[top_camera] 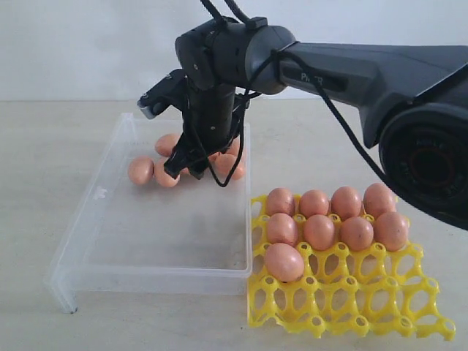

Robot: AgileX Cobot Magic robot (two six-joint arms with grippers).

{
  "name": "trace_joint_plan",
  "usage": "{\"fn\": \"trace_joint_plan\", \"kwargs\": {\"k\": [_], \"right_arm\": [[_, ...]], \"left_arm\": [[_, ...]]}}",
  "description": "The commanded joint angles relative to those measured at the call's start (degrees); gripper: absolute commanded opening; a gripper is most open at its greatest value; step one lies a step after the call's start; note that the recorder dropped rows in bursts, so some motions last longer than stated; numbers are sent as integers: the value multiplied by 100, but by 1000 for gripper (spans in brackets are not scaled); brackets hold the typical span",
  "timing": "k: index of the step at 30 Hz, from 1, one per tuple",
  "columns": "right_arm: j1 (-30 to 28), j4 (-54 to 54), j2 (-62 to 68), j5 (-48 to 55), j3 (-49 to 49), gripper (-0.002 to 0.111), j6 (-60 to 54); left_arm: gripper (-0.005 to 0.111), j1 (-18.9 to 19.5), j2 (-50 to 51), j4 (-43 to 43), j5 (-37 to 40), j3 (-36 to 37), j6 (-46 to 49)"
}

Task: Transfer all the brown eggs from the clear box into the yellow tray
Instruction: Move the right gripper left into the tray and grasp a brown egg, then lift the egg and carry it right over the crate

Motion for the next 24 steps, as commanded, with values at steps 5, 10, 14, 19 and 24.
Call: {"fn": "trace_joint_plan", "kwargs": {"k": [5,10,14,19,24], "right_arm": [[-276,48,229,-120,-44,61,95],[-367,84,371,-260,-44,61,95],[-434,155,432,-270,-44,59,186],[-444,167,432,-223,-44,17,554],[-434,272,341,142,-44,0,573]], "left_arm": [[-4,-17,17,-42,5,1,-42],[-4,-17,17,-42,5,1,-42],[-4,-17,17,-42,5,1,-42],[-4,-17,17,-42,5,1,-42],[-4,-17,17,-42,5,1,-42]]}}
